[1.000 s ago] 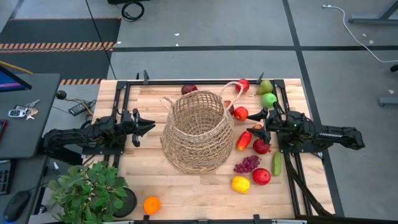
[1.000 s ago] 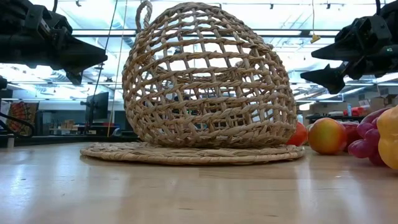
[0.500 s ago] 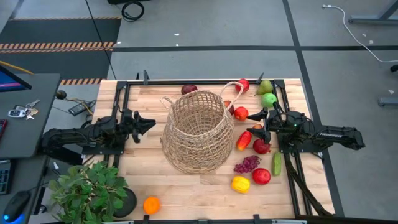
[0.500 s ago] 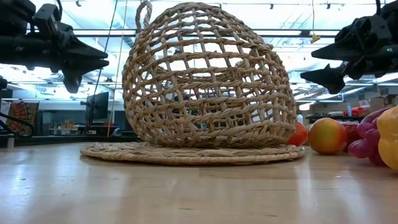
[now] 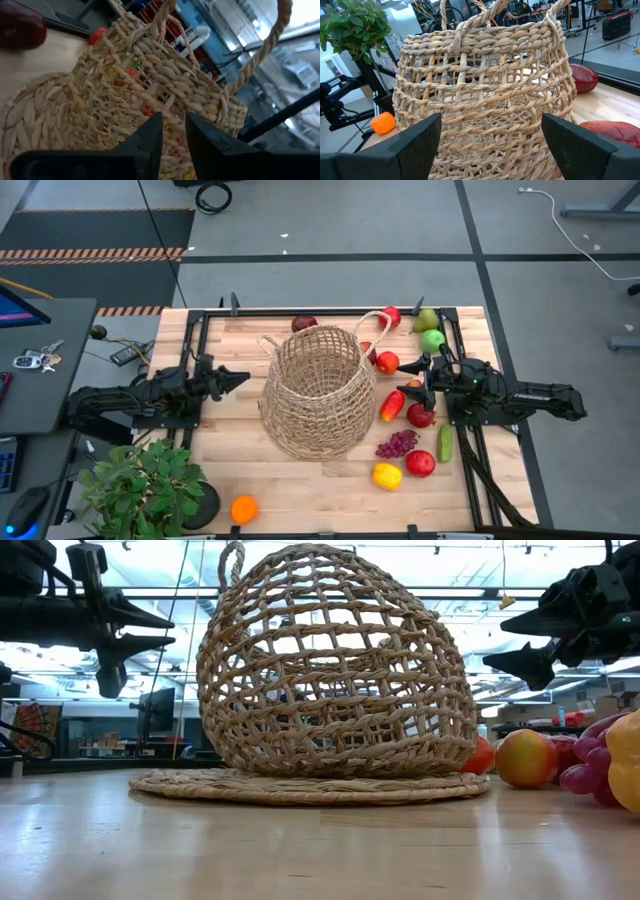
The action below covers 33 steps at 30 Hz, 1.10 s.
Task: Build produce basket
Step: Put the mango into the basket
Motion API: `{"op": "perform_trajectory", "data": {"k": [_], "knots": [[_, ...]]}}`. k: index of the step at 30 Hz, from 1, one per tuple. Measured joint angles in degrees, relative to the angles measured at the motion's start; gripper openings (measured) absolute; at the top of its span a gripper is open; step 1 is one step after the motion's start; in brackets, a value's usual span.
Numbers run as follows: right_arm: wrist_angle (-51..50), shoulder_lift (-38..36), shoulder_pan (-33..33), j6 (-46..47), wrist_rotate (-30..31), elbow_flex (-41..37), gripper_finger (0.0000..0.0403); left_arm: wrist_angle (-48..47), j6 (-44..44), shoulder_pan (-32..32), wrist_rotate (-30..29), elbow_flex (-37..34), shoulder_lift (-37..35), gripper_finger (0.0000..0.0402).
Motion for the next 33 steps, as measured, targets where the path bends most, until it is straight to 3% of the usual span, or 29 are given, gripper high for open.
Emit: {"op": "perform_trajectory", "data": {"k": [10, 14, 18, 22, 27, 33], "knots": [[0.16, 0.01, -0.02, 0.12, 1.36, 0.0, 0.0348, 1.44, -9.11, 0.0, -7.66, 0.0, 0.0, 0.0083], [3.62, 0.01, -0.06, 0.84, 6.75, 0.0, 0.0348, 4.01, -9.8, 0.0, -9.79, 0.0, 0.0, 0.0083], [13.47, -0.01, -0.04, 11.39, 9.95, 0.0, 0.0348, 5.53, -8.39, 0.0, -9.82, 0.0, 0.0, 0.008], [21.9, -0.01, -0.05, 21.7, 17.64, 0.0, 0.0348, 6.55, -8.61, 0.0, -9.82, 0.0, -0.01, 0.0082], [25.68, -0.01, -0.06, 27.25, 28.21, 0.0, 0.0348, 6.96, -7.13, 0.0, -9.82, 0.0, -0.02, 0.008], [29.82, 0.0, -0.06, 32.93, 33.07, 0.0, 0.0348, 7.01, -7.17, -0.01, -9.81, 0.0, -0.02, 0.0078]]}}
